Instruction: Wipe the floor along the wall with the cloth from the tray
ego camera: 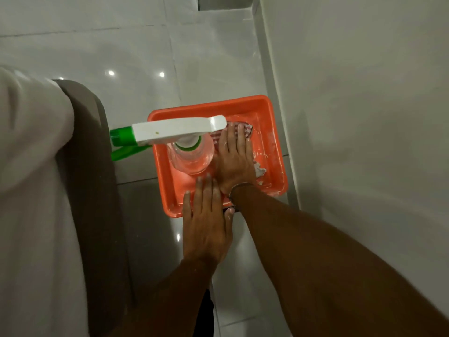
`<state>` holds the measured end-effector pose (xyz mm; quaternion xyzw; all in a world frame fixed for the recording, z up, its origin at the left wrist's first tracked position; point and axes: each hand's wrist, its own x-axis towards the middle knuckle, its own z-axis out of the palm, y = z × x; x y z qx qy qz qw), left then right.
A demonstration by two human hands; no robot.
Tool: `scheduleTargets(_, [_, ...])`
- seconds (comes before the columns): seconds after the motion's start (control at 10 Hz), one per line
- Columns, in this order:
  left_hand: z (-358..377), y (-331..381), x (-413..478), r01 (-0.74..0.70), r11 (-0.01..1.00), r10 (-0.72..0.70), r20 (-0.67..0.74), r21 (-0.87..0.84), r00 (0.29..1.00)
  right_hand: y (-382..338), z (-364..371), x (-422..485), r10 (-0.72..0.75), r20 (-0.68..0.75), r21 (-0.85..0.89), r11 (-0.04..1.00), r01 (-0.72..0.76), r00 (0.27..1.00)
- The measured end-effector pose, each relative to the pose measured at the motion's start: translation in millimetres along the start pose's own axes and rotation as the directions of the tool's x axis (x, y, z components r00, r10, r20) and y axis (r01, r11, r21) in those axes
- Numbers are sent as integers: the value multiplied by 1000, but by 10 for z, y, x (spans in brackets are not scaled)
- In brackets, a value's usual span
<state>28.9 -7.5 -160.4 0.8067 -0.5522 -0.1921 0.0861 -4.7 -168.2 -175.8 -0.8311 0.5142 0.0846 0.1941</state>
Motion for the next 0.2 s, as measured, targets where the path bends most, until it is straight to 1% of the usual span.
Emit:
scheduleTargets(0.1, [-59,3,-66,-47,999,48,28,-15,998,54,-81,-62,-38,14,-36,999,38,999])
scheduleTargets(0.2, [-22,-32,-25,-30,999,31,55,-25,998,59,-34,-116,-19,-18,-1,1000,19,1000])
